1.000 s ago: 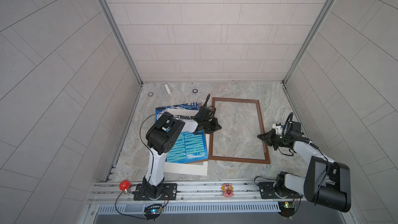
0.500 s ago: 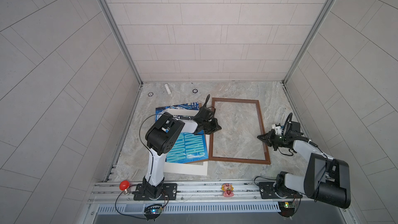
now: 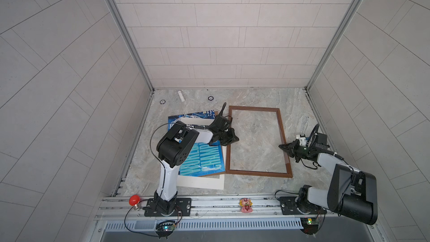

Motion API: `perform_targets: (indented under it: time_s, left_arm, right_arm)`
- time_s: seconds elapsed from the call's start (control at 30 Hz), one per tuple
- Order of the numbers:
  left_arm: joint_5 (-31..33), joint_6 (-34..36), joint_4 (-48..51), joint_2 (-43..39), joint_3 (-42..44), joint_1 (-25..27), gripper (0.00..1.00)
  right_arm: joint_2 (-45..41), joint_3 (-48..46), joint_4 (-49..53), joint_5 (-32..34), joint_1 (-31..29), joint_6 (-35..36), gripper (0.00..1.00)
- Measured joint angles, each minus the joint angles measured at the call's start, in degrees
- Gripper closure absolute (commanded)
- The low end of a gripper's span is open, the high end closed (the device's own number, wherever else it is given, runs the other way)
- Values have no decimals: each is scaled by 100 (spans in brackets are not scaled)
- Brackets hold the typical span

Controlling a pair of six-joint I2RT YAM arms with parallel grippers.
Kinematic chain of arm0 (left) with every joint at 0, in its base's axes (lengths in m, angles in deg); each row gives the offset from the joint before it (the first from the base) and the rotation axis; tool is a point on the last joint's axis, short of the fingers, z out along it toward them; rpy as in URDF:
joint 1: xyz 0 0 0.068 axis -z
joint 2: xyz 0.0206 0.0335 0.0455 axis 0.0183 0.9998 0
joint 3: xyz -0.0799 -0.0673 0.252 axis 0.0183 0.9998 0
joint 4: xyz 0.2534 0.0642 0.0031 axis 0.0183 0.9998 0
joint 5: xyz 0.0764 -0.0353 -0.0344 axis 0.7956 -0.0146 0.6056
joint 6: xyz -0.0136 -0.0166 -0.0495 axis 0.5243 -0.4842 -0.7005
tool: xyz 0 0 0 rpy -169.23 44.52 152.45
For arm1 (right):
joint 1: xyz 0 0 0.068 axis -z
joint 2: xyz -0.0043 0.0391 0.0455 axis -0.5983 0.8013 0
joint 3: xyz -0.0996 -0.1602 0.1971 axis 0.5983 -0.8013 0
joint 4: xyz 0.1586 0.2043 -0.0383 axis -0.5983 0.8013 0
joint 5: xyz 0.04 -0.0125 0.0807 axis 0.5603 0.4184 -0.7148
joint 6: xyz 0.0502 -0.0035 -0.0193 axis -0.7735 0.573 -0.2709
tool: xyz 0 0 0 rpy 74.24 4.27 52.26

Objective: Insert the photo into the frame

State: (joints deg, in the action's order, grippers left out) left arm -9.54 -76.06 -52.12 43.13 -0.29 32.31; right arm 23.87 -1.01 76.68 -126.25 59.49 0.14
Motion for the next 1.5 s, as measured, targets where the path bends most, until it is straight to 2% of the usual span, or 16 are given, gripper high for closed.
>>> perform_targets:
  time_s: [0.27,1.5]
  left_arm:
    - [-52,-20,42,0,-50,-24,100]
    - [133,26,57,0,-48,-20,99]
  right_arm:
    - [22,-55,-249,-90,9,-157,100]
    - [-92,103,264,326,9,702,100]
